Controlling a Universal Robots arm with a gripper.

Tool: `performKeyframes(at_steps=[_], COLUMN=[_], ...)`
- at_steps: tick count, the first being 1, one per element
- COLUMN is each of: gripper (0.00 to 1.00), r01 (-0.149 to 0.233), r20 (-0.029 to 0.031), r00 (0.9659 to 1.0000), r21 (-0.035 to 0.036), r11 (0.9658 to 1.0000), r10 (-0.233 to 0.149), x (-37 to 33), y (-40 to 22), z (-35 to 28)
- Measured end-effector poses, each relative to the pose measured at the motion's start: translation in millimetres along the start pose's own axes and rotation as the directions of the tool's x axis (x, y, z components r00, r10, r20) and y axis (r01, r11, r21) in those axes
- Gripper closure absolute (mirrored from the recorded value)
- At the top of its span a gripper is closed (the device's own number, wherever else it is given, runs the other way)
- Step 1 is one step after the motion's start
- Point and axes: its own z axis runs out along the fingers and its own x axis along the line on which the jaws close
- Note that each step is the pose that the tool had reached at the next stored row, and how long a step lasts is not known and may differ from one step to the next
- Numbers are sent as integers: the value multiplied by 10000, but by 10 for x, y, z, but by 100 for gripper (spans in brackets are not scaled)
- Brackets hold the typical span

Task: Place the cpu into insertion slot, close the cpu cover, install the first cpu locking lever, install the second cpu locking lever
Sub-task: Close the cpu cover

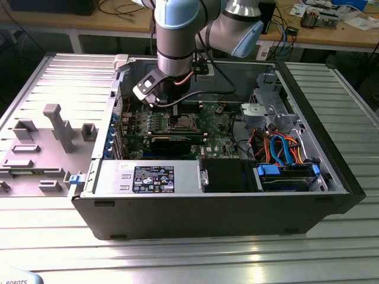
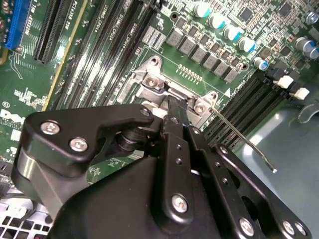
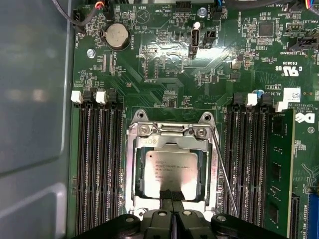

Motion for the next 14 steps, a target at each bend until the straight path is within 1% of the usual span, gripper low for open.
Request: performKeyframes(at_steps=[1,2,3,4,5,6,7,8,9,11,12,14], gripper=[89,89,89,89,89,89,89,89,89,89,89,89], r01=[0,2,2,0,1,1,1,-1,0,0,1,1], r20=[5,5,8,10,17,24,23,25,25,23,25,25], r00=[10000,10000,10000,10000,10000,10000,10000,10000,10000,10000,10000,10000], r21=[3,3,4,6,5,4,5,5,5,4,5,9], r11=[10000,10000,10000,10000,10000,10000,10000,10000,10000,10000,10000,10000], r10=[0,-2,-2,0,-1,-1,-1,1,0,0,-1,-1], x=[1,1,1,0,-2,-2,-2,-1,0,2,4,5], y=[0,1,16,42,95,125,125,106,71,37,24,20], z=[-18,-23,-24,-24,-22,-21,-21,-21,-18,-10,-4,18])
